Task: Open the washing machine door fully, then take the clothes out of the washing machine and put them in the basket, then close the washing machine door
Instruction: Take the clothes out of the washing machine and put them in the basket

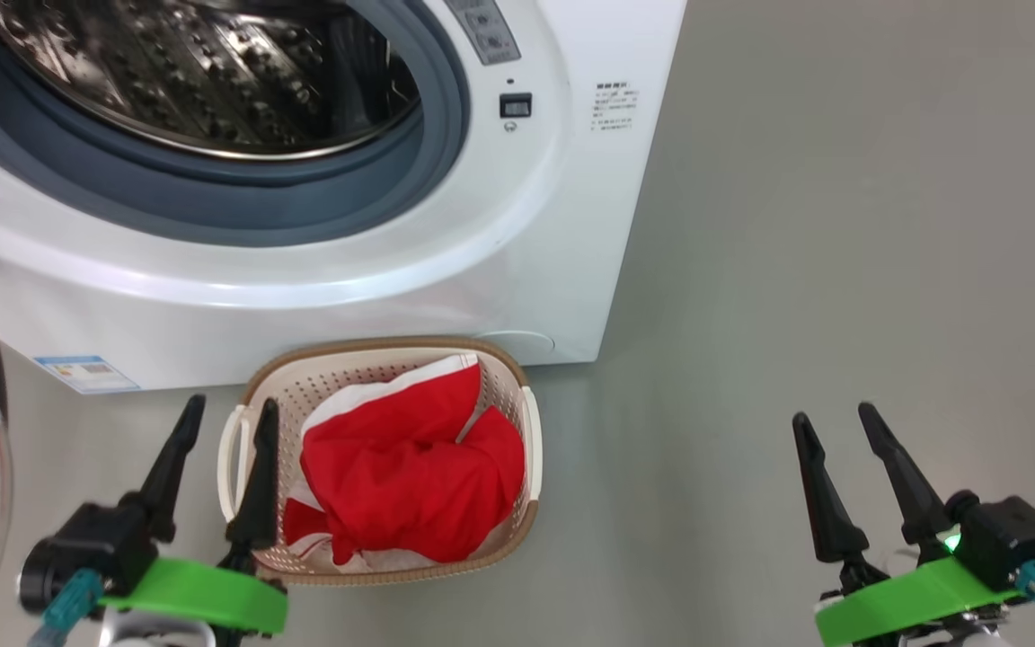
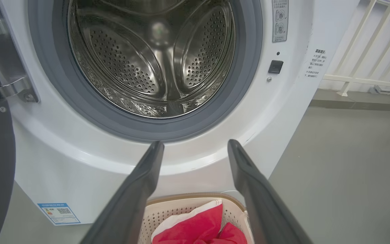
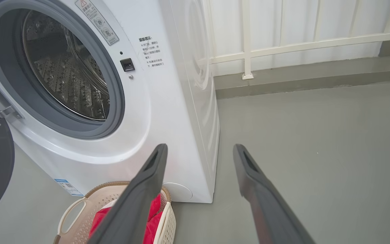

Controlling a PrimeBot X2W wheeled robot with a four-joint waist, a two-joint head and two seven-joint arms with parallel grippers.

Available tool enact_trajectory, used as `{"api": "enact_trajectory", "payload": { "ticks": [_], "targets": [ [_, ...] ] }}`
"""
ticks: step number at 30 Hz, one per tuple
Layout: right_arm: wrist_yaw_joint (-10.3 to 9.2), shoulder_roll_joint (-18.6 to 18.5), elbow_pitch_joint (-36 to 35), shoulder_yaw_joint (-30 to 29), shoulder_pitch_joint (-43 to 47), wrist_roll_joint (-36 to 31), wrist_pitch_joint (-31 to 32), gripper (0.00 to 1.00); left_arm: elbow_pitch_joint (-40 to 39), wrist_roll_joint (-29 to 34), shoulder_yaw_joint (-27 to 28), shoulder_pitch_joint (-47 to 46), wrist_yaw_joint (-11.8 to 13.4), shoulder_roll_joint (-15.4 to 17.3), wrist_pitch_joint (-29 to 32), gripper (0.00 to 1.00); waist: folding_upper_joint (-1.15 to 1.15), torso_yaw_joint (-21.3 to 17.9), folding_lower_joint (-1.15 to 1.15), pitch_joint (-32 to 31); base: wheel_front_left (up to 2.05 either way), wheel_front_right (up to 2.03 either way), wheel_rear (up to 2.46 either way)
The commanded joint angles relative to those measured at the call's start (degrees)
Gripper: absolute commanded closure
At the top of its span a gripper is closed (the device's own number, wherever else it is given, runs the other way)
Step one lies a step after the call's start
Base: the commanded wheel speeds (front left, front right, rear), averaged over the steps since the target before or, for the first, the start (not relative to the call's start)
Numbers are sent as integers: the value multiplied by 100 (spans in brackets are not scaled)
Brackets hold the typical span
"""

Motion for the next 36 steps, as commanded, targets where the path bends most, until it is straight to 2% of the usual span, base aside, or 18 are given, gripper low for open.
{"api": "enact_trajectory", "payload": {
  "ticks": [1, 15, 36],
  "targets": [
    [42, -19, -135, 87, 42, -93, -36, 0, -198, 67, 234, 62, -31, 82, -29, 0, 0, 41, 0, -77, 0, 0, 0],
    [42, -19, -168, -32, 276, -84, -36, 0, -803, 135, 683, 840, -31, -116, -29, 0, 0, 47, 0, -229, 0, 0, 0],
    [42, -19, -160, -44, 250, -83, -36, 0, -818, 147, 698, 776, -31, -191, -29, 0, 0, 43, 0, -209, 0, 0, 0]
  ]
}}
